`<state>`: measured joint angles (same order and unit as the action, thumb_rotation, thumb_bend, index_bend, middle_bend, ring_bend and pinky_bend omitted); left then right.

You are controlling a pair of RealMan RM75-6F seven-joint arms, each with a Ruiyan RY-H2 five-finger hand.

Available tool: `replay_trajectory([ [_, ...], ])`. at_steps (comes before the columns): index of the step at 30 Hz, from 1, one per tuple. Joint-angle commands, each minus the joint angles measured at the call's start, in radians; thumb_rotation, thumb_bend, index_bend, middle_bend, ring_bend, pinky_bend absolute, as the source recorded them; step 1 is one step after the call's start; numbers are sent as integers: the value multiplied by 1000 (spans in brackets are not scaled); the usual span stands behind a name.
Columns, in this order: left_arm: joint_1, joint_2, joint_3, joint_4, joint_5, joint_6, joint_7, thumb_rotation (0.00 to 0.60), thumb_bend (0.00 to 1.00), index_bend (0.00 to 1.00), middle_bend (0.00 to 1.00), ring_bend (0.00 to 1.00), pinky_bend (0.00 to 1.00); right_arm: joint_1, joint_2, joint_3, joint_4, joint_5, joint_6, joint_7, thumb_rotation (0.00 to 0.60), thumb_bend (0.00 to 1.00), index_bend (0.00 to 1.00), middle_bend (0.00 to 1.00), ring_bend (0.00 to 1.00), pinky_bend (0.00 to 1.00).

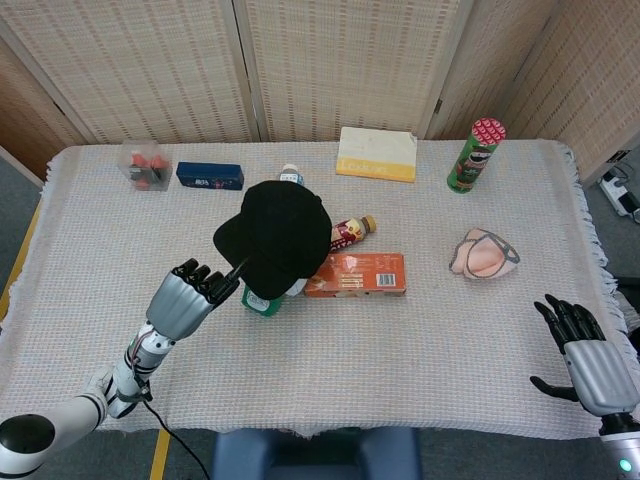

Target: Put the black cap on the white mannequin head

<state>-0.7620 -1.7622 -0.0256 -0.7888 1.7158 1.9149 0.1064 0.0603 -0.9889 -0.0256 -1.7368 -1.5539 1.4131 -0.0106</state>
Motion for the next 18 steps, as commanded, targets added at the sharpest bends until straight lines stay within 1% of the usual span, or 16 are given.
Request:
replay_trajectory([
  [1, 58, 51, 9, -109, -14, -19, 37, 600, 232, 24, 1000, 958, 1000, -1, -1, -2, -1, -4, 0, -3, 600, 47, 0, 0, 0, 0],
  [4, 69, 64, 11, -138, -17, -24, 46, 600, 203, 4, 999, 941, 1000, -1, -1, -2, -1, -5, 0, -3, 600, 47, 0, 0, 0, 0],
  [6, 98, 92, 15, -189, -33, -40, 56, 600, 171, 0, 961, 897, 1000, -1, -2, -3, -1, -6, 1, -5, 600, 46, 0, 0, 0, 0],
  [7, 142, 121, 22, -236, -69, -53, 55, 600, 153, 0, 905, 844, 997, -1, -2, -3, 0, -6, 0, -6, 600, 47, 0, 0, 0, 0],
  [8, 200, 167, 43, -301, -120, -78, 46, 600, 143, 0, 838, 785, 982, -1, -3, -1, 1, -3, 0, -8, 600, 47, 0, 0, 0, 0],
  [9, 230, 208, 61, -360, -140, -99, 49, 600, 137, 0, 749, 697, 936, -1, -4, 0, 1, 0, -1, -10, 600, 47, 0, 0, 0, 0],
  [10, 264, 261, 82, -433, -173, -133, 56, 600, 133, 7, 637, 576, 817, 0, -5, 0, 1, 3, -4, -13, 600, 47, 0, 0, 0, 0],
  [11, 288, 299, 94, -486, -204, -159, 59, 600, 131, 17, 573, 507, 719, 1, -6, 1, 1, 5, -5, -16, 600, 48, 0, 0, 0, 0],
  [13, 340, 375, 110, -584, -282, -212, 70, 600, 120, 58, 390, 305, 426, 3, -12, 6, 4, 9, -7, -22, 600, 47, 0, 0, 0, 0],
  [14, 359, 404, 115, -620, -315, -234, 72, 600, 113, 69, 322, 232, 339, 4, -15, 8, 5, 12, -7, -24, 600, 49, 0, 0, 0, 0],
  [16, 401, 467, 123, -699, -388, -280, 63, 600, 104, 76, 229, 133, 227, 3, -23, 11, 6, 19, -5, -31, 600, 48, 0, 0, 0, 0],
  [18, 432, 516, 131, -756, -440, -315, 50, 600, 103, 77, 173, 78, 171, 2, -30, 14, 6, 19, -1, -38, 600, 47, 0, 0, 0, 0],
])
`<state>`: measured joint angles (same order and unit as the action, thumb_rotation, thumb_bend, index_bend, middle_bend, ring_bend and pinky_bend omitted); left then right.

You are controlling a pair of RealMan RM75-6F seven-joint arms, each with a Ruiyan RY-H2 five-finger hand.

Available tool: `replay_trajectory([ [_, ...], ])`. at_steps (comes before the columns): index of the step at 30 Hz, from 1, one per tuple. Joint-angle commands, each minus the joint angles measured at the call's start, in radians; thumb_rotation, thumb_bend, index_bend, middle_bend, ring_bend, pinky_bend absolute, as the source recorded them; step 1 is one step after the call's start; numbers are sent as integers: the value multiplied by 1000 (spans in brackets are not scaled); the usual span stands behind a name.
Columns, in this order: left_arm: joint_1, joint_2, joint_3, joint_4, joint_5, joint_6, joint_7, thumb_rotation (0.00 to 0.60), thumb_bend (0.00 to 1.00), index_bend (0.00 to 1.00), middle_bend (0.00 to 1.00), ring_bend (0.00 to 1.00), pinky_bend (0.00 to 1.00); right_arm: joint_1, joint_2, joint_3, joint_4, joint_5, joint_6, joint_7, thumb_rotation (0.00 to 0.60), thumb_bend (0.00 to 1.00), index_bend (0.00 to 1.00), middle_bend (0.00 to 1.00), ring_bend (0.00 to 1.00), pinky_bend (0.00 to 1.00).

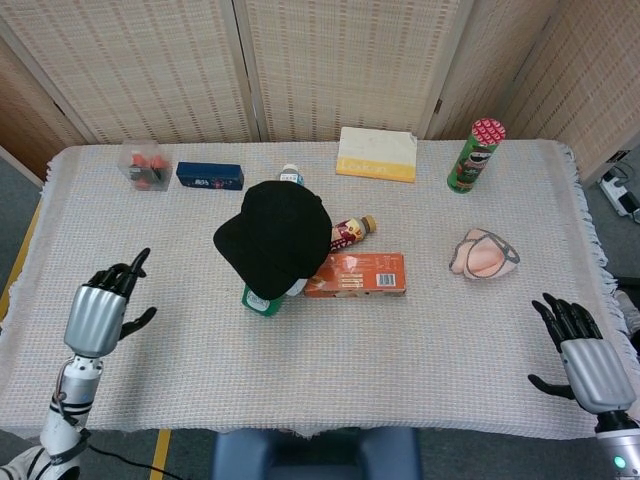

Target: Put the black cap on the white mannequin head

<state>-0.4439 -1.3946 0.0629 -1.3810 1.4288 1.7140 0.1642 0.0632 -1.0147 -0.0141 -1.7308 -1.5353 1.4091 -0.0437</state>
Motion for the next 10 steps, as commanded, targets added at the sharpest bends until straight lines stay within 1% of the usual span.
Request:
replay_trajectory([
  [1, 133, 176, 49, -190, -175, -130, -11, 600, 103, 78, 153, 61, 154, 0, -8, 3, 0, 0, 4, -10, 600, 47, 0, 0, 0, 0],
  [3, 161, 198, 54, -206, -190, -135, -20, 600, 103, 78, 135, 43, 137, 0, -13, 3, 0, 0, 3, -16, 600, 47, 0, 0, 0, 0],
  [6, 205, 207, 56, -192, -190, -125, -48, 600, 103, 79, 130, 38, 133, 3, -17, 4, 1, 7, -5, -22, 600, 48, 0, 0, 0, 0],
  [9, 231, 207, 48, -165, -182, -128, -66, 600, 103, 79, 129, 38, 133, 6, -21, 6, 2, 13, -13, -30, 600, 47, 0, 0, 0, 0],
  [10, 236, 208, 38, -162, -171, -121, -78, 600, 104, 80, 129, 37, 133, 8, -24, 6, 4, 15, -15, -34, 600, 47, 0, 0, 0, 0],
])
